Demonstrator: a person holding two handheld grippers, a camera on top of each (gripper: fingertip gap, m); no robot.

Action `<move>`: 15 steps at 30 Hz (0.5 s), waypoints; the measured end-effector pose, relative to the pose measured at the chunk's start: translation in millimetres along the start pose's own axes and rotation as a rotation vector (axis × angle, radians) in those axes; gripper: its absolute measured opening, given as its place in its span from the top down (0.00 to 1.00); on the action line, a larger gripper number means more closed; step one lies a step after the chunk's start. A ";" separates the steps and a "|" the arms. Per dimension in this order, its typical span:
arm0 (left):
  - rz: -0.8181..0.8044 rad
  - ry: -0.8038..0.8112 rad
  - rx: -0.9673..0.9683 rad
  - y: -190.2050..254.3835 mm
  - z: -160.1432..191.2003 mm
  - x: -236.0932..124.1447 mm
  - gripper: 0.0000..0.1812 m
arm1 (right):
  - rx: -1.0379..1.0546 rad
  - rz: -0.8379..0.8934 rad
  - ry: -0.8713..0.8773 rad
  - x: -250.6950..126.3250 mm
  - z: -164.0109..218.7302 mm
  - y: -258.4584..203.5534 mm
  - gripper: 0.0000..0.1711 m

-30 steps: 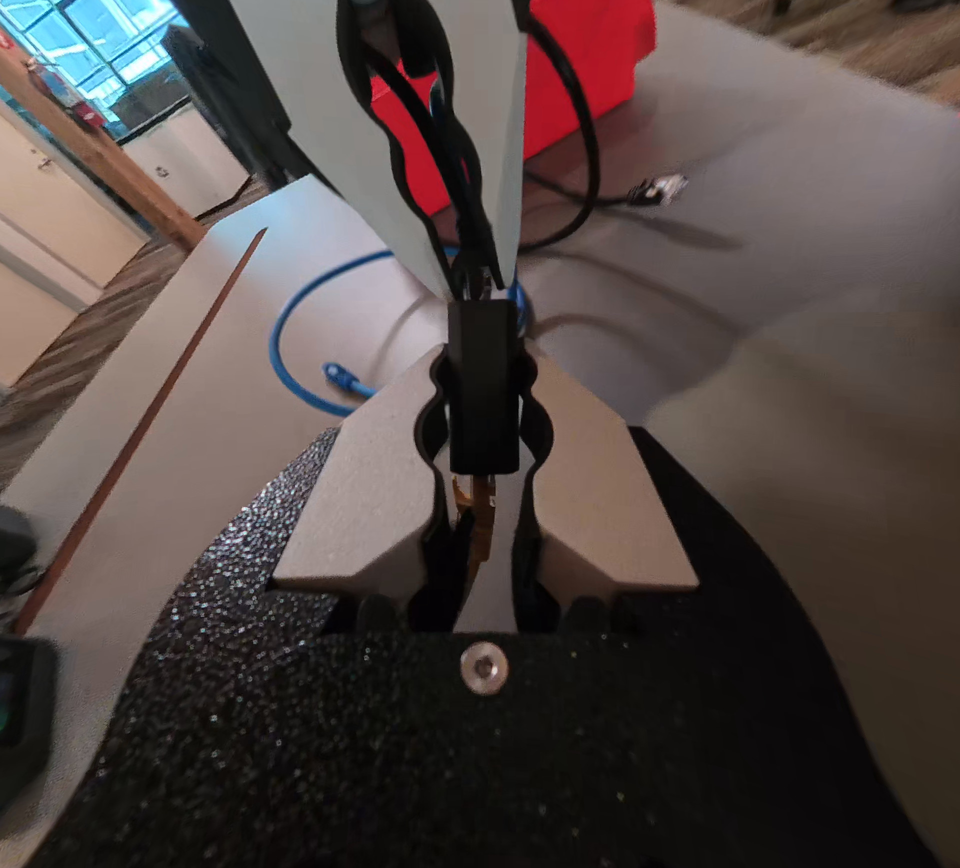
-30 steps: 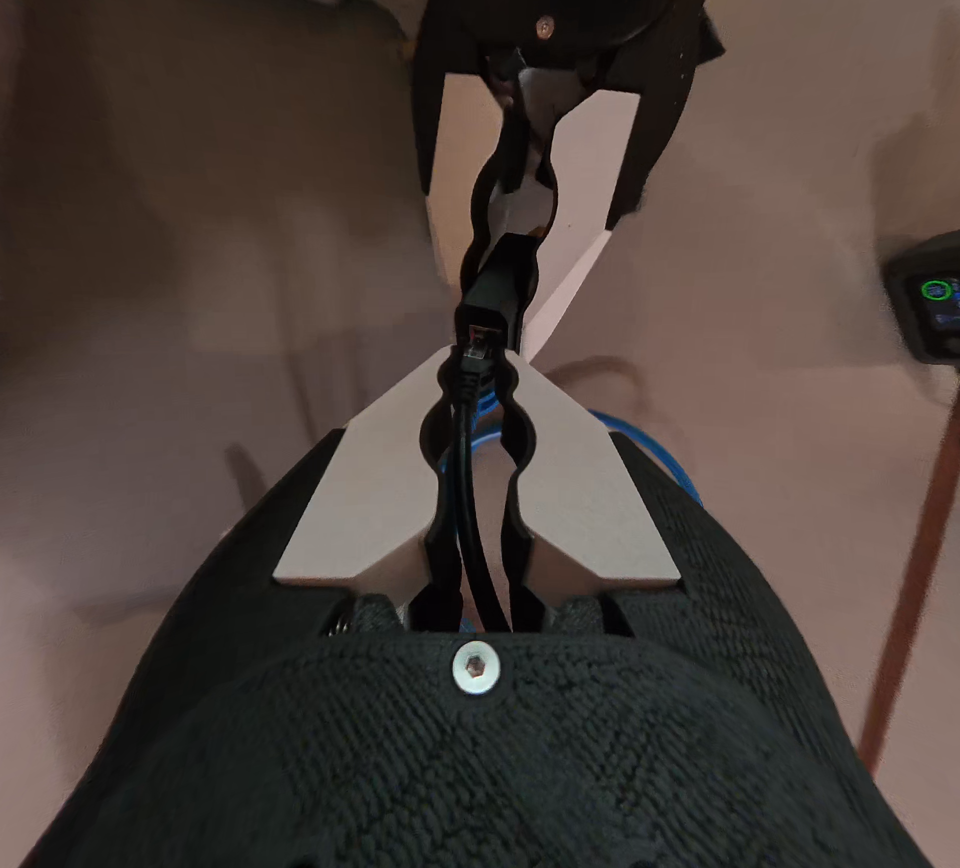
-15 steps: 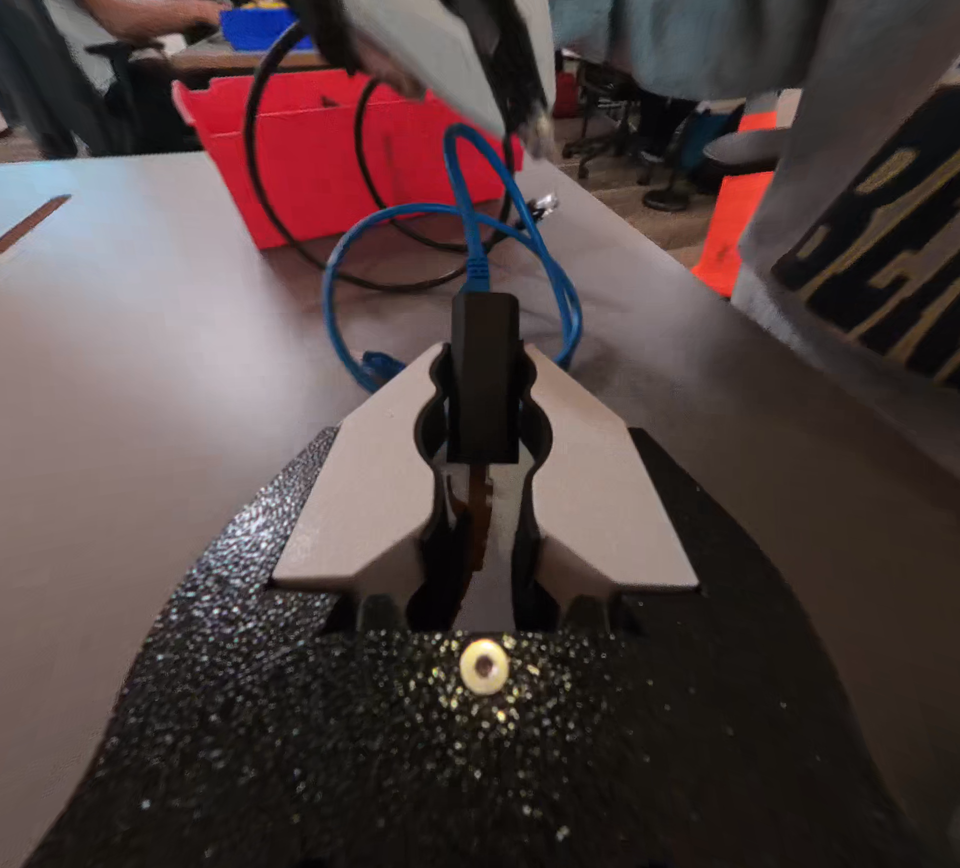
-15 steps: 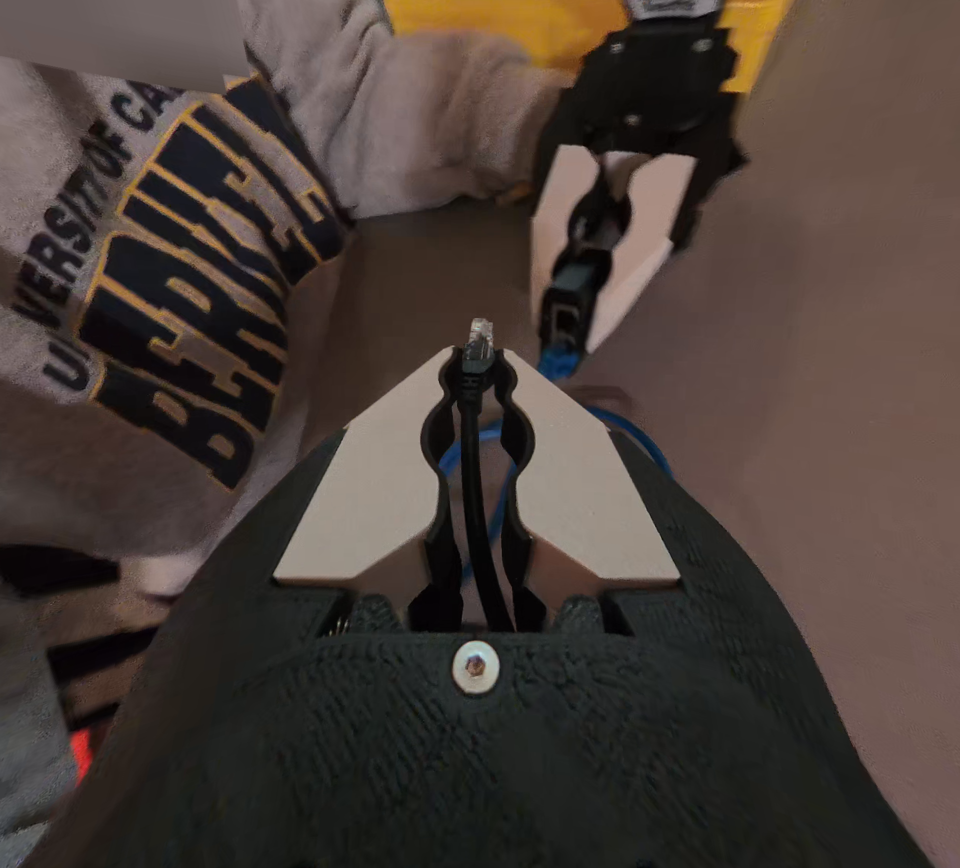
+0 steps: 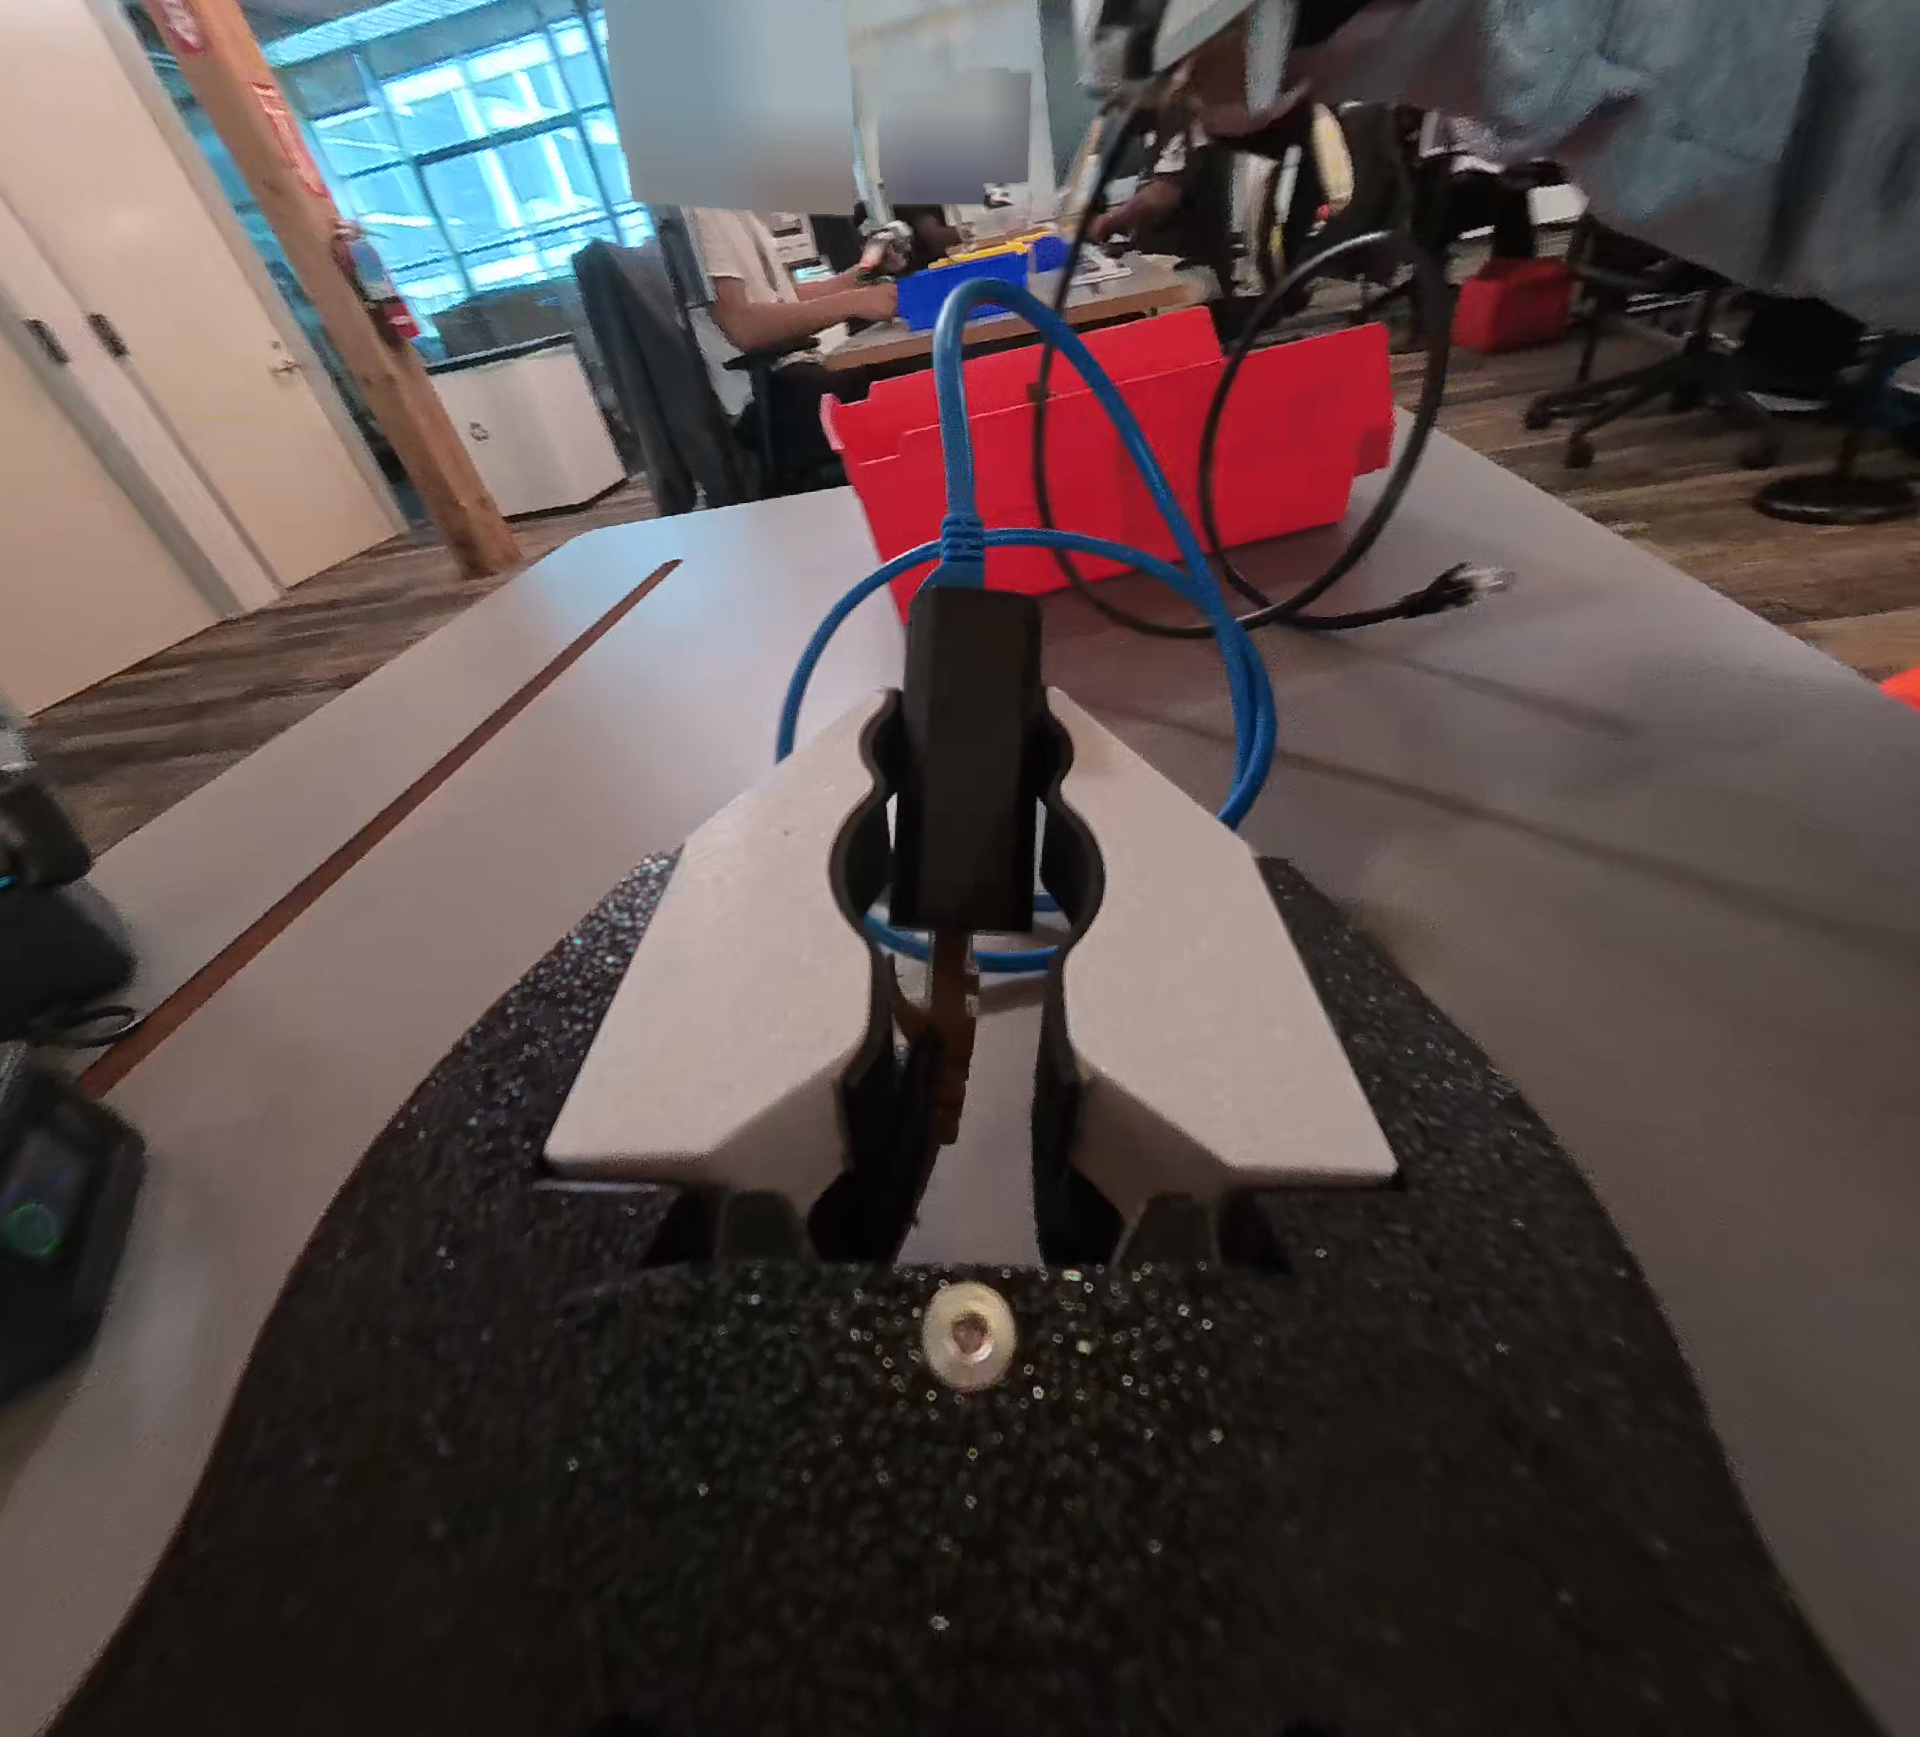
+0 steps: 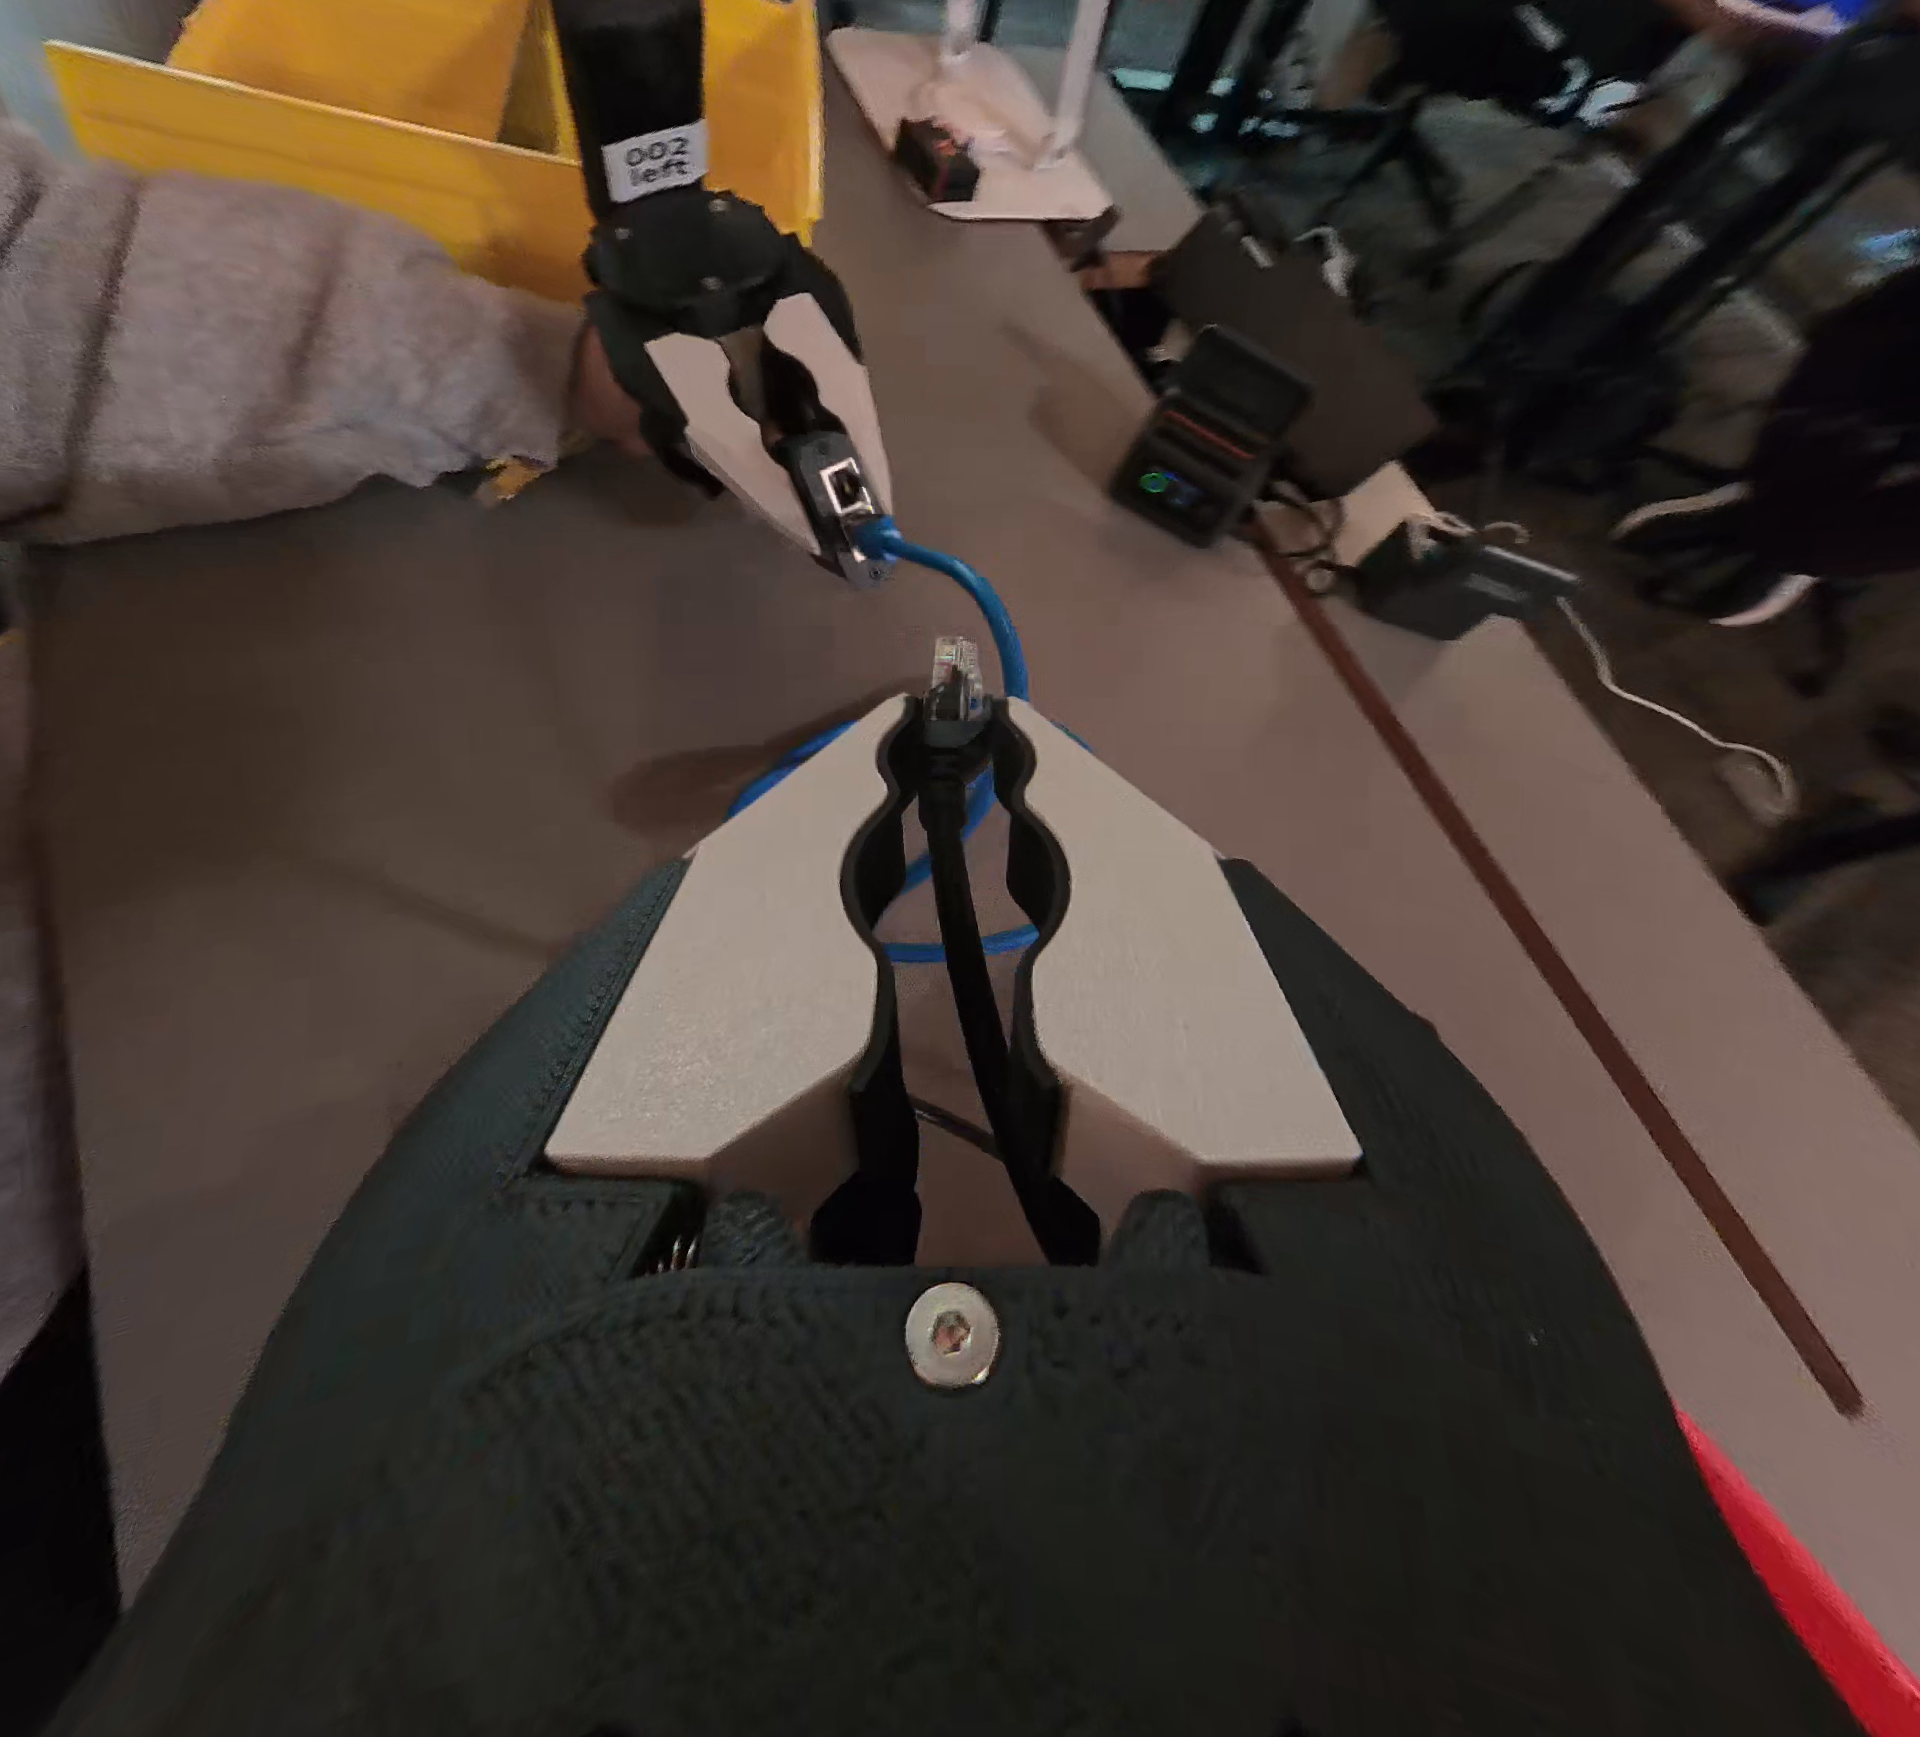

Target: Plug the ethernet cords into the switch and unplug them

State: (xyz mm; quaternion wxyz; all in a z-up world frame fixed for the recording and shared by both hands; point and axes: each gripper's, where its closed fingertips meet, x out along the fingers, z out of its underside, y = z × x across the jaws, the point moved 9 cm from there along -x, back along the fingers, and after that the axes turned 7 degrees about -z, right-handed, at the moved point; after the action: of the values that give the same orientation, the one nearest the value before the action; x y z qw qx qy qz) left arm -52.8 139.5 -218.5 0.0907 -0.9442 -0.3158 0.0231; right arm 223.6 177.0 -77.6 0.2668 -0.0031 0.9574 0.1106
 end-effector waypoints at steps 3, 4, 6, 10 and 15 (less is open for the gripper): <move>-0.131 -0.012 0.035 -6.9 0.9 -2.9 0.88 | 0.018 0.105 -0.005 -11.6 13.2 -3.3 0.93; -0.191 -0.018 0.044 -10.5 0.9 -4.4 0.88 | 0.026 0.143 0.007 -14.7 17.6 -4.7 0.93; -0.287 -0.027 0.058 -16.7 1.8 -8.3 0.88 | 0.049 0.224 0.043 -20.4 24.8 -6.9 0.93; -0.382 -0.088 0.070 -22.6 7.9 -9.1 0.88 | 0.079 0.375 0.128 -43.7 14.8 -6.3 0.93; -0.367 -0.112 0.082 -19.5 10.4 -5.1 0.88 | 0.003 0.488 0.251 -115.0 -58.2 -4.7 0.93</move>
State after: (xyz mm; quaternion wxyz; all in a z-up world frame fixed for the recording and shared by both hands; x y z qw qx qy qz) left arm -69.5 153.3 -225.2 0.1142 -0.8634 -0.4862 0.0718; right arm 292.8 153.9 28.7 0.1114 0.2144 0.9555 0.1691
